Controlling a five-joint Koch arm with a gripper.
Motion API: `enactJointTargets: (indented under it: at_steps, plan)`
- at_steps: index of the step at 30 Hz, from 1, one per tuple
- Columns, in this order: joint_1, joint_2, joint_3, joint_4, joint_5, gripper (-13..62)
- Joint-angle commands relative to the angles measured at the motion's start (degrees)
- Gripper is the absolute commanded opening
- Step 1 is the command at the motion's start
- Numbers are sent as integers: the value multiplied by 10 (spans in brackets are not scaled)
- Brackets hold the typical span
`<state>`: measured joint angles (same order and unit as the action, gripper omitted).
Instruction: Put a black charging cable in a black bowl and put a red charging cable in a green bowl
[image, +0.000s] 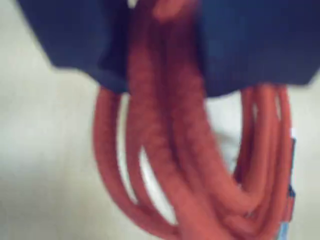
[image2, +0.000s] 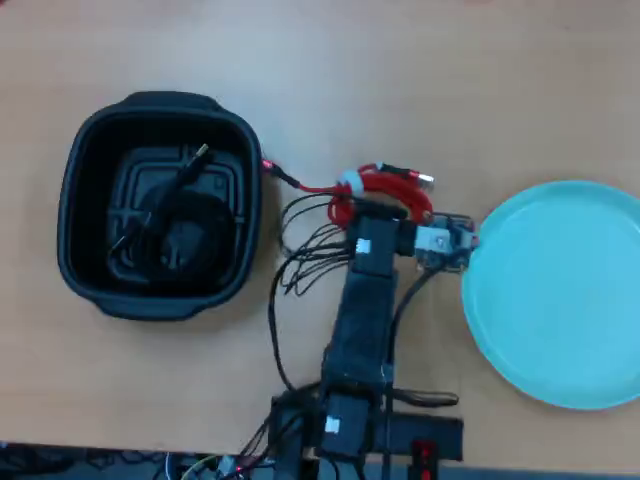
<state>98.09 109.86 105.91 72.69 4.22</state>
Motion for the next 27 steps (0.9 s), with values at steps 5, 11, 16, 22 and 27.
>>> enactJointTargets:
  at_steps: [5, 11, 16, 22, 27]
  plan:
    - [113, 29, -399, -68, -33, -74]
    - [147, 30, -404, -145, -86, -74]
    - [143, 37, -434, -179, -137, -74]
    - [91, 80, -454, -180, -171, -74]
    - [74, 98, -449, -192, -167, -74]
